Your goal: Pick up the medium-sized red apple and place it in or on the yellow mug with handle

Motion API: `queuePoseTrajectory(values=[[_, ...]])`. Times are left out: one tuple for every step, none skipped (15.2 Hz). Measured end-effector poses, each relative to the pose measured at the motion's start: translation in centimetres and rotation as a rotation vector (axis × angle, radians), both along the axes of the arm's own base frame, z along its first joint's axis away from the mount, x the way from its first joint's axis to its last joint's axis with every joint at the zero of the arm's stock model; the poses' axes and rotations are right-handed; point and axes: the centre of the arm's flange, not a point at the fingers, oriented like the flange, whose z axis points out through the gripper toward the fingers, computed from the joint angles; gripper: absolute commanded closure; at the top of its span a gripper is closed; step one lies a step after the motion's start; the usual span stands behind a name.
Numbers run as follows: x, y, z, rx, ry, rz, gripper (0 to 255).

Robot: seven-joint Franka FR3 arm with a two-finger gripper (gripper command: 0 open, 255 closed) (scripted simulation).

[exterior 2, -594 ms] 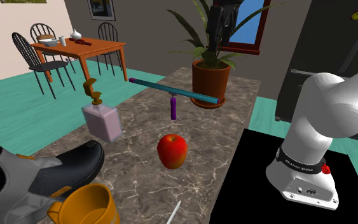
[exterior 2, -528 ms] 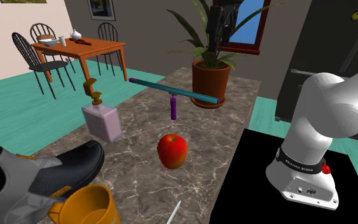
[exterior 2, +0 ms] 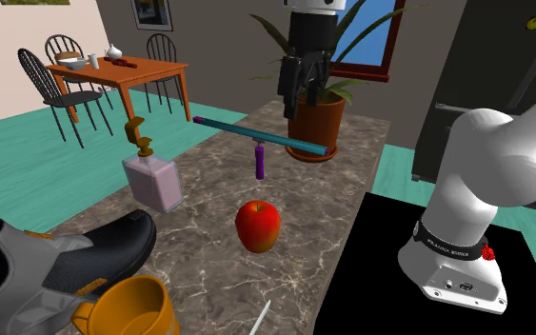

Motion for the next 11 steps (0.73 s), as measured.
queuePoseTrajectory(values=[[0.3, 1.1, -0.7, 0.001, 0.000, 0.001, 0], [0.7, 1.9, -1.5, 0.001, 0.000, 0.002, 0], [1.0, 2.8, -2.6, 0.002, 0.001, 0.003, 0], [1.5, 3.8, -3.6, 0.002, 0.001, 0.004, 0], [2.0, 4.8, -4.4, 0.003, 0.001, 0.005, 0], [2.4, 5.5, -5.4, 0.004, 0.002, 0.005, 0], [2.6, 6.4, -6.1, 0.005, 0.002, 0.006, 0], [2.9, 7.2, -6.9, 0.005, 0.002, 0.007, 0], [3.3, 8.3, -7.9, 0.006, 0.003, 0.008, 0], [3.8, 9.1, -8.7, 0.006, 0.003, 0.009, 0], [4.1, 10.1, -9.4, 0.007, 0.003, 0.010, 0]])
